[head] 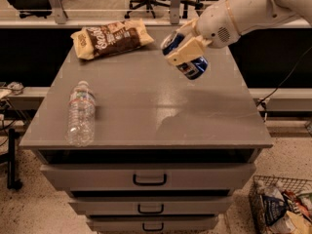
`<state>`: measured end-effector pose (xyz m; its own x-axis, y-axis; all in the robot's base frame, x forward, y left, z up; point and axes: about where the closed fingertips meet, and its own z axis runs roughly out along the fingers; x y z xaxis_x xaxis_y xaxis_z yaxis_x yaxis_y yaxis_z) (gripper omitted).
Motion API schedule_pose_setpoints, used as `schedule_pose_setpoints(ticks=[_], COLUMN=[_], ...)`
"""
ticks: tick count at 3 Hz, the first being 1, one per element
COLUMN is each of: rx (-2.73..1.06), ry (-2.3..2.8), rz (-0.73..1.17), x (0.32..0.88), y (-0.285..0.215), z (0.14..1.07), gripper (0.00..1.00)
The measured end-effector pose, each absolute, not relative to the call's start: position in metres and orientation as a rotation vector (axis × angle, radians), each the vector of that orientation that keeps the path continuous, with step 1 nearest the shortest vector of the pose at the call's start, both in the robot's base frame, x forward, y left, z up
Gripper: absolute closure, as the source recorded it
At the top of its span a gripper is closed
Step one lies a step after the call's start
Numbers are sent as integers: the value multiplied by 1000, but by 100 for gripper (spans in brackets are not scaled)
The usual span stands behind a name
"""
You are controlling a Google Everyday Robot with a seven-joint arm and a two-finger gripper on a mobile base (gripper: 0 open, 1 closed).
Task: Place pepsi can upright
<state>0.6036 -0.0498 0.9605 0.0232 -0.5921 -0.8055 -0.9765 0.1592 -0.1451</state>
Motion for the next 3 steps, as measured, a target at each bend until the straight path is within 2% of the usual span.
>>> schedule_pose_setpoints(ticks=[3], rx=[-1467], ry=[1589], rz=[718], x=[599], y=[-37], z=[972], gripper=[100])
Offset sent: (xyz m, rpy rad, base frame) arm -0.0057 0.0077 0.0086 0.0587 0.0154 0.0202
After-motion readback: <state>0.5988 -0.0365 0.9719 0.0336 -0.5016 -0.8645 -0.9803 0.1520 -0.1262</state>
